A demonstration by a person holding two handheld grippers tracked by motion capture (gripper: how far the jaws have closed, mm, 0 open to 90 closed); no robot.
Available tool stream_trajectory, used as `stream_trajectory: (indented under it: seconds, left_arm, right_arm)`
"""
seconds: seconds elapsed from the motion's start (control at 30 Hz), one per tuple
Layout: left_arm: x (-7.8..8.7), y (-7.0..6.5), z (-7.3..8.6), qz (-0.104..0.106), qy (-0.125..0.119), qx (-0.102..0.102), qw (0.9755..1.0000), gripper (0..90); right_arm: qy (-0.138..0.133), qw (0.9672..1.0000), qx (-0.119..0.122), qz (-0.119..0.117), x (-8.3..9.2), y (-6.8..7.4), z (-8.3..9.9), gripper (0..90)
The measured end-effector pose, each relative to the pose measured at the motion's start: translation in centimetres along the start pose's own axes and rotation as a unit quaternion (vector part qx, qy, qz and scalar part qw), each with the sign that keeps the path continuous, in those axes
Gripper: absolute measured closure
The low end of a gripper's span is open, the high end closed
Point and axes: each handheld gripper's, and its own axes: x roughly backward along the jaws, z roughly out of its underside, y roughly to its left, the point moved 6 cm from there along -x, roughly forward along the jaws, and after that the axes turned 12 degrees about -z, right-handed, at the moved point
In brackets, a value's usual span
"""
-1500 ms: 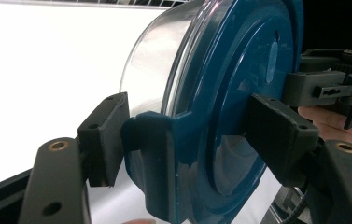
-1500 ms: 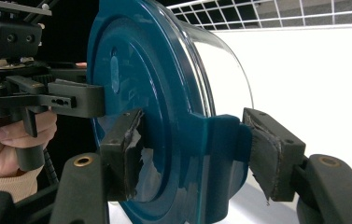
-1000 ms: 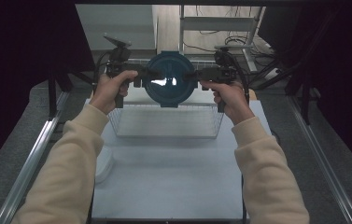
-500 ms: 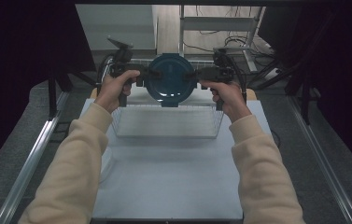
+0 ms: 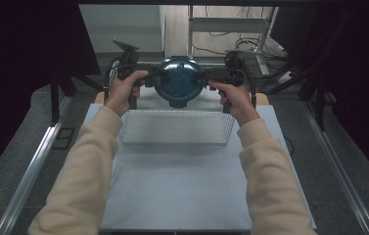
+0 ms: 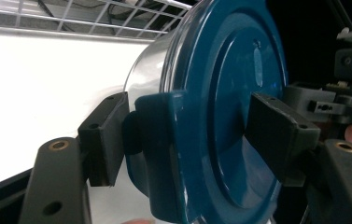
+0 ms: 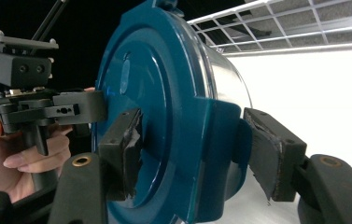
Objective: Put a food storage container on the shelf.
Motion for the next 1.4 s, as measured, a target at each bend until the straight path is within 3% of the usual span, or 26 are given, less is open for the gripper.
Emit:
stream_trajectory:
  seconds: [0.17, 0.37, 0.5, 0.67, 0.77, 0.83, 0.97, 1.07, 1.23, 1.3, 1.4]
  left_arm:
    - [-1.2, 0.6, -0.5, 0.002, -0.005, 0.03, 0.9995, 30.7]
    - [-1.8, 1.2, -0.5, 0.014, -0.006, 0.041, 0.9991, 30.1]
    - [-1.9, 1.3, -0.4, 0.016, -0.012, 0.037, 0.9991, 29.7]
    - [-1.9, 1.2, -0.2, 0.012, -0.021, 0.028, 0.9993, 27.9]
    - [-1.7, 1.0, 0.0, -0.011, -0.043, 0.021, 0.9988, 25.3]
    - [-1.4, 0.9, 0.2, -0.026, -0.054, 0.008, 0.9982, 23.5]
    - [-0.5, 0.8, 0.9, -0.045, -0.072, -0.01, 0.9964, 21.5]
    - [0.4, 0.7, 1.8, -0.039, -0.078, -0.012, 0.9961, 21.6]
    - [2.0, 0.1, 4.0, -0.058, -0.082, -0.07, 0.9925, 21.1]
    - [2.8, -0.3, 5.0, -0.064, -0.088, -0.091, 0.9898, 21.0]
    - [4.5, -0.8, 6.9, -0.061, -0.097, -0.124, 0.9856, 20.8]
  right_arm:
    - [-0.007, 0.9996, -0.026, -0.002, -0.4, -1.1, -0.3, 37.1]
    - [-0.01, 0.999, -0.044, -0.006, -0.7, -1.9, -0.4, 36.5]
    - [-0.015, 0.9985, -0.052, -0.012, -0.8, -2.2, -0.4, 35.8]
    - [-0.014, 0.9993, -0.034, 0.002, -1.1, -2.0, -0.3, 29.2]
    - [-0.02, 0.9988, -0.045, -0.002, -1.4, -1.4, -0.1, 17.5]
    - [-0.022, 0.9988, -0.044, 0.009, -1.3, -1.0, 0.2, 11.8]
    - [-0.021, 0.9988, -0.021, 0.039, -0.8, -0.4, 0.8, 9.1]
    - [-0.013, 0.9985, 0.004, 0.053, -0.1, 0.1, 1.4, 8.3]
    - [-0.003, 0.9965, 0.057, 0.062, 1.3, 1.4, 2.8, 9.1]
    - [0.013, 0.9936, 0.093, 0.063, 2.0, 1.9, 3.9, 12.1]
    - [0.033, 0.9842, 0.155, 0.08, 3.1, 2.6, 5.8, 13.7]
